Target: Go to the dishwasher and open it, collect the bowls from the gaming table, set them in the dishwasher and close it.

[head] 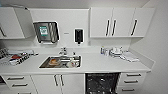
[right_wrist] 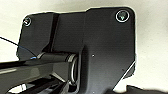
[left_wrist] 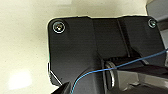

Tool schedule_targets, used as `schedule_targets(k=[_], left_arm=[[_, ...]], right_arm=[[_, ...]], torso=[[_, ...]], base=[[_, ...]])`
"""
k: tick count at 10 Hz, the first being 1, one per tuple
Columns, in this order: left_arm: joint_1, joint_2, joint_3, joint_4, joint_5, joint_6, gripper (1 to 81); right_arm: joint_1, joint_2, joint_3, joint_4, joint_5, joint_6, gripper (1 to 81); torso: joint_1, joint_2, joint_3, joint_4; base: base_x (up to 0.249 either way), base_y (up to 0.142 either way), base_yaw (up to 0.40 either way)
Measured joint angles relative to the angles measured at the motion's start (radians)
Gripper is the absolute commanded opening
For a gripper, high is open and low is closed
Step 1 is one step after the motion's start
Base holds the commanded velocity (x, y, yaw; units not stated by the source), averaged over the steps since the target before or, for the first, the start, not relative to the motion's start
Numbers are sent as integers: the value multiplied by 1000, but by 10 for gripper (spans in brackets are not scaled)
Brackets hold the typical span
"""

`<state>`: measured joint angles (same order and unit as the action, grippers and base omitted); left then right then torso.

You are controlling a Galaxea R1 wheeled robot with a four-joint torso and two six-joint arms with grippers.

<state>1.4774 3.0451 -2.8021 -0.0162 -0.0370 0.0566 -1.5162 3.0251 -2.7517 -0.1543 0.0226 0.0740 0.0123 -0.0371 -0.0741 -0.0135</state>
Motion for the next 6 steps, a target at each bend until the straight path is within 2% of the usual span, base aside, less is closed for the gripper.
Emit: schedule_targets(k=[2, 6], left_arm=[[0, 3, 0, 0, 1, 0, 811], [-1, 11, 0, 0, 7, 0, 811]], right_arm=[[0, 0, 0, 0, 0, 0, 811], [3, 1, 0, 0, -9, 0, 811]], torso=[[-1, 0, 18, 0], [-2, 0, 18, 0]], base=[[0, 0, 0], [0, 0, 0]])
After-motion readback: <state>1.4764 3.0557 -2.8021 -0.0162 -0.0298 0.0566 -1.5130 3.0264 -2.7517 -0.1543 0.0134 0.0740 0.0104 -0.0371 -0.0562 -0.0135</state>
